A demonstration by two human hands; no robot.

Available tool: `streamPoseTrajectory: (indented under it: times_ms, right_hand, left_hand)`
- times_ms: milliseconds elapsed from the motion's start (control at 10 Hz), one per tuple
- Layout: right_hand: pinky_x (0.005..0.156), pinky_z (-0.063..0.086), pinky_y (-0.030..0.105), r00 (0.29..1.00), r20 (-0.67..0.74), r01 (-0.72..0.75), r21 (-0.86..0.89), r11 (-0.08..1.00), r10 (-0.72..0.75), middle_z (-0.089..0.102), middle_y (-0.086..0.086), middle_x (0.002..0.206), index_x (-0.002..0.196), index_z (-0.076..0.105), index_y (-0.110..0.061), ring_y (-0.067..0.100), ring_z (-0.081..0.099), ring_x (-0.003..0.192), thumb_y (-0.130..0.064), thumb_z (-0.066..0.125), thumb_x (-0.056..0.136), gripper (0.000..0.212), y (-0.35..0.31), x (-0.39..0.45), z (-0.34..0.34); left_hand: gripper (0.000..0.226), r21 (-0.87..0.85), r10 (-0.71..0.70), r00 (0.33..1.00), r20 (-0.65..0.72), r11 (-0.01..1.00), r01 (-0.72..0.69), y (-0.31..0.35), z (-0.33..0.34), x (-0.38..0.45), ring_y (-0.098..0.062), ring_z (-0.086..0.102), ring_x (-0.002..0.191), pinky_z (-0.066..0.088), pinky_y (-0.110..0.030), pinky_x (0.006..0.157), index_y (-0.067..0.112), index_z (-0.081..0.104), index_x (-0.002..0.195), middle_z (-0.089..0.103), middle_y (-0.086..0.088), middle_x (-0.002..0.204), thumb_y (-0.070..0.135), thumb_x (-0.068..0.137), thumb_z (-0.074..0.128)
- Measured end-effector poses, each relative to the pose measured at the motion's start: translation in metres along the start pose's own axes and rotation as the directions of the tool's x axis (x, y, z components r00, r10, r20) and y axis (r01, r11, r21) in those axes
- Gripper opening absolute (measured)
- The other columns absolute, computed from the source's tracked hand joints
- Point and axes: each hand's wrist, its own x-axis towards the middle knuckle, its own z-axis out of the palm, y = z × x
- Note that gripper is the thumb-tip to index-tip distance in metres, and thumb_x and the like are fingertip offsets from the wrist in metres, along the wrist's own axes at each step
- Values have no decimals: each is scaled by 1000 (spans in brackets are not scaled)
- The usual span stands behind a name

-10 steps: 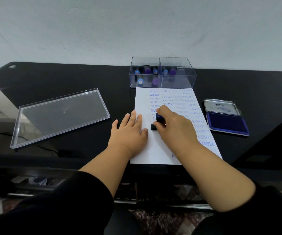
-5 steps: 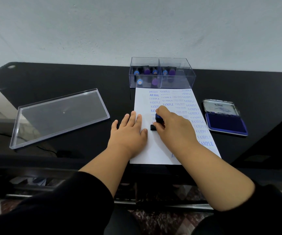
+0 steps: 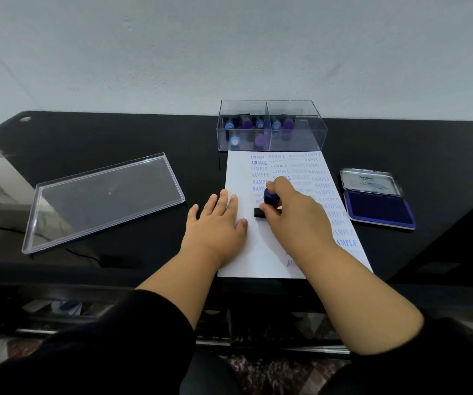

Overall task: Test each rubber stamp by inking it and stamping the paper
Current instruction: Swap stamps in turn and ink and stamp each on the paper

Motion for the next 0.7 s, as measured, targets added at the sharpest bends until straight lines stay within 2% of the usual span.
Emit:
streamPoseTrajectory:
  times_ms: [100,200,500,700]
  right_hand:
    - [70,46,33,992,-111,-46,104,994,57,63,-4,92,105,50,-22,26,61,85,-24,58,89,18,5,3,-8]
    - [65,41,28,981,-142,-106,164,981,129,54,-14,85,106,51,-21,19,60,82,-22,59,89,18,15,5,-17]
    - [64,47,32,969,-167,-147,213,966,184,53,-12,90,113,50,-20,15,55,79,-22,59,91,24,29,7,-25]
    - [64,41,28,969,-169,-141,226,964,181,54,-11,88,117,48,-24,15,54,79,-22,58,91,28,32,8,-25]
  left_hand:
    - [55,3,-1,1000,7,1000,1,-1,-1,0,-11,-10,146,-7,-40,118,25,-1,153,-11,6,159,41,102,14]
    - [55,4,2,1000,6,1000,-2,0,-1,1,-11,-10,146,-7,-40,117,25,-2,152,-12,7,159,41,102,14]
    - [56,8,1,1000,11,1000,-1,0,-2,0,-11,-10,146,-8,-39,117,26,-2,152,-12,7,159,42,102,14]
    - [55,10,-6,1000,14,1000,6,1,-2,0,-10,-10,146,-8,-38,117,27,-2,152,-12,8,159,42,102,14]
